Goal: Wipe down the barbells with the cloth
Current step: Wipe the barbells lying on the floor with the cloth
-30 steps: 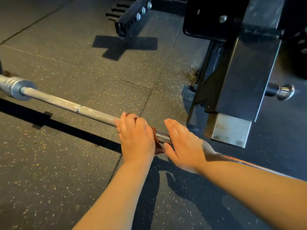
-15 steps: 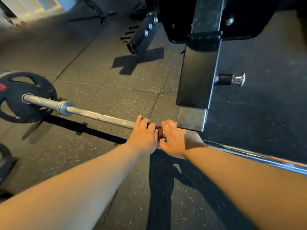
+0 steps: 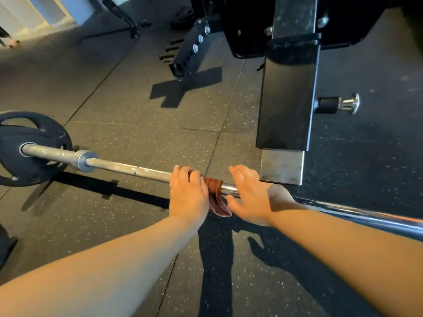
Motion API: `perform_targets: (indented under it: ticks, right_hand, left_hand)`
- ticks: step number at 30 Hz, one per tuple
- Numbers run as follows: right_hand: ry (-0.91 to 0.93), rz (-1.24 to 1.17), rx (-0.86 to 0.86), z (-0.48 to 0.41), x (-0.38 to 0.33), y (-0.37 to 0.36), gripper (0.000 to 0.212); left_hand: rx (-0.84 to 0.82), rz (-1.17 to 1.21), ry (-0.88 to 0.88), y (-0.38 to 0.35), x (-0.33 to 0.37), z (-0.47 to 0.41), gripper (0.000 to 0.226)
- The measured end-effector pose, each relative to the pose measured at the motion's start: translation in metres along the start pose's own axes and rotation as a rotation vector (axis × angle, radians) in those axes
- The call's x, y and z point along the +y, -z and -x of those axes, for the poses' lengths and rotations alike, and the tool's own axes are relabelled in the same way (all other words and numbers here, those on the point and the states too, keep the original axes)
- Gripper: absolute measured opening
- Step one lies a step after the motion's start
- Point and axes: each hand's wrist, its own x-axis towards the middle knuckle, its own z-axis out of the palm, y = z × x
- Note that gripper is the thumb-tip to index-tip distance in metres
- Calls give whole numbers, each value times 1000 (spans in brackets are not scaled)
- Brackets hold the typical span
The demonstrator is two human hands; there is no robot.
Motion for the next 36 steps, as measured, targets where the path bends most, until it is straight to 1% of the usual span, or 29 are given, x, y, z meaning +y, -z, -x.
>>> perform_targets:
  ticks: [1,2,4,7,8,9,12,14,16,17,19,20,21,23,26,28,31,33,34,36]
  right_hand:
    - [-15,-26,-5,-2,-1,-1,80]
    - [-35,-63,-25,-3,-2,-2,79]
    - [-52,-124,-17,-4,-3,-5,84]
    - [7,-82,-18,-2,-7,-2,86]
    - [16,-57,-33,-1,-6,0,85]
    - [12,-38,-41,1,-7,3,86]
    - [-5,18,-51,7,-6,3,86]
    - [-19,40,-53,10,-5,2,84]
    - [-9,25,-26,11,-7,0,87]
    - [5,17,-12,10,-9,1,88]
    - [10,7,-11,9,-12,3,88]
    - [18,17,-10,8,-12,3,87]
    - [20,32,-13,9,-13,4,85]
    - [17,76,-24,11,-11,1,81]
    - [0,133,-25,14,-13,1,88]
    - [-16,103,25,13,-30,6,90]
    - [-60,37,23,6,-67,8,99]
    - [-107,73,18,1,-76,2,94]
    - [-112,146,8,0,-76,-1,88]
    - [-117,231,-30,0,-75,-1,76]
  left_hand:
    - [1,15,2,-5,11,5,45]
    - [3,12,-53,-9,20,10,44]
    - [-24,19,-238,-13,27,19,37]
    - [-11,17,-453,-9,6,6,33]
    - [5,2,-470,-8,-3,0,34]
    - [29,-12,-437,-6,-12,-4,37]
    - [57,-2,-200,-1,-30,-9,47]
    - [46,-23,-150,-4,-26,-6,51]
    - [27,-36,-176,-5,-13,0,53]
    - [11,-42,-232,-4,-7,3,52]
    - [-17,-47,-398,-5,-6,12,49]
    - [-34,-18,-455,-5,-13,13,47]
    - [-43,19,-474,-3,-22,13,45]
    - [-17,45,-412,0,-39,7,43]
    - [-8,58,-200,1,-34,-3,45]
    - [-94,128,-96,-1,-7,-1,44]
    - [-239,408,-100,0,11,-3,33]
    - [-316,520,-155,12,-2,-7,44]
    - [-356,515,-178,19,-11,-7,51]
    - [-368,407,-221,25,-29,-6,57]
